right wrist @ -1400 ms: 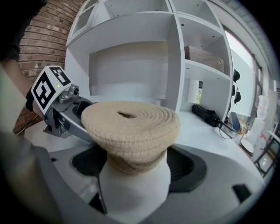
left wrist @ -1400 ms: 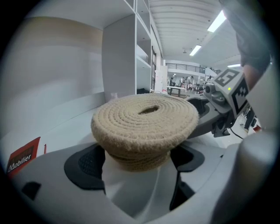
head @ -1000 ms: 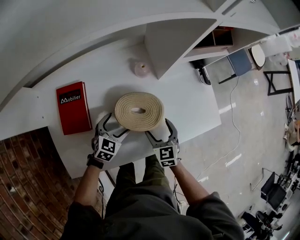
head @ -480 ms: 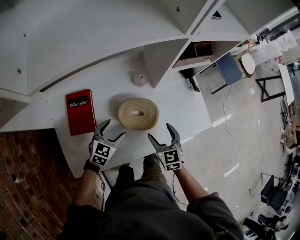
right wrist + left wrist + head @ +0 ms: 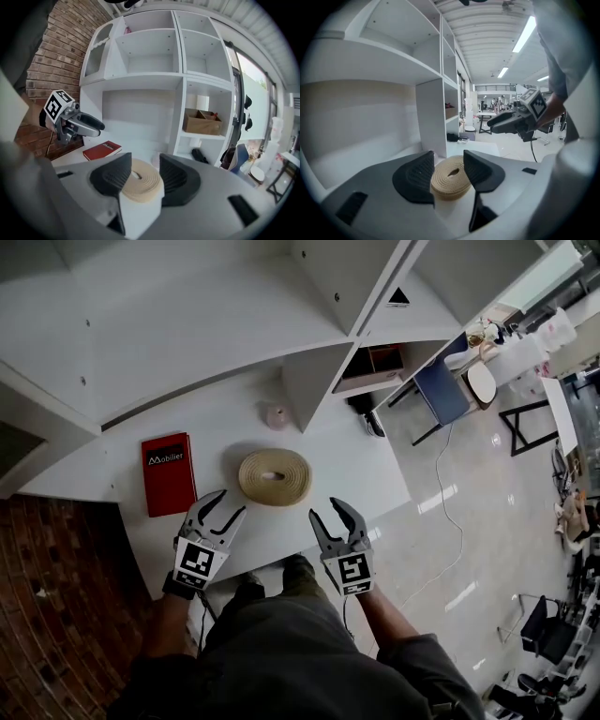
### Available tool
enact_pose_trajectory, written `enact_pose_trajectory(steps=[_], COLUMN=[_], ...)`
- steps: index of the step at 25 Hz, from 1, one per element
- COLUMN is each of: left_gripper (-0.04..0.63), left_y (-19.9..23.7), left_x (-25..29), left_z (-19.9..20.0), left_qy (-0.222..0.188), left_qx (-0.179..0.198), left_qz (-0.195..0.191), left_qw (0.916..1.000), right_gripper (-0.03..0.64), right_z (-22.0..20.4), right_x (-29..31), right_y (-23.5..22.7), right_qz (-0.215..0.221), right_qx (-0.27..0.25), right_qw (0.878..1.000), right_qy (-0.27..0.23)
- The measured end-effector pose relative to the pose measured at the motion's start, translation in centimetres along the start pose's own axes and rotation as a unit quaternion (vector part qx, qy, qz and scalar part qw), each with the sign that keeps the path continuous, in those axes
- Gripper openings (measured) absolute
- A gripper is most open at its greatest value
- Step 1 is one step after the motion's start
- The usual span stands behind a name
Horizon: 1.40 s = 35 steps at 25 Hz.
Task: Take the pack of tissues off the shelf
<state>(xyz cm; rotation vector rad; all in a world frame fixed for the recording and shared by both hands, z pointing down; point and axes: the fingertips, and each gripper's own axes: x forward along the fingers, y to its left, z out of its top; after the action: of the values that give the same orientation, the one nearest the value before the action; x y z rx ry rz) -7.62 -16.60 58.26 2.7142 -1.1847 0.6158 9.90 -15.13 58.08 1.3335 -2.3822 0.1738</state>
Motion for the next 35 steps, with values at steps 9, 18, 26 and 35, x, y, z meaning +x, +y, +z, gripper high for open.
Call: enact_pose_trajectory(steps=[9, 18, 26, 35], left_gripper=[0.051, 0.000, -0.002, -0.002], left_y=[0.2, -0.6, -0.7, -0.7], left_x=[-3.0, -4.1, -4.3, -4.1], left_z=[4.6, 5.7, 5.7, 5.4], left_qy=[-0.057, -0.061, -0.064, -0.063], left_qx=[-0.011, 0.013, 0.013, 0.002], left_qz=[0.025, 0.023, 0.024, 0.024], left_qw=[0.9980, 0.9978, 0.9976, 0.9977], right_gripper=[0.029, 0.000, -0.002, -0.001], right_z=[4.3, 5.6, 5.9, 5.5], right_x=[-3.5, -4.6, -4.5, -4.5], right_y=[-0.3, -0.1, 0.5, 0.5], right_qz=[-0.020, -0.020, -0.010, -0.008], right_qx=[-0.002, 0.012, 0.018, 0.018], right_qw=[0.999, 0.999, 0.998, 0.999], right_qy=[-0.035, -0.046, -0.052, -0.050])
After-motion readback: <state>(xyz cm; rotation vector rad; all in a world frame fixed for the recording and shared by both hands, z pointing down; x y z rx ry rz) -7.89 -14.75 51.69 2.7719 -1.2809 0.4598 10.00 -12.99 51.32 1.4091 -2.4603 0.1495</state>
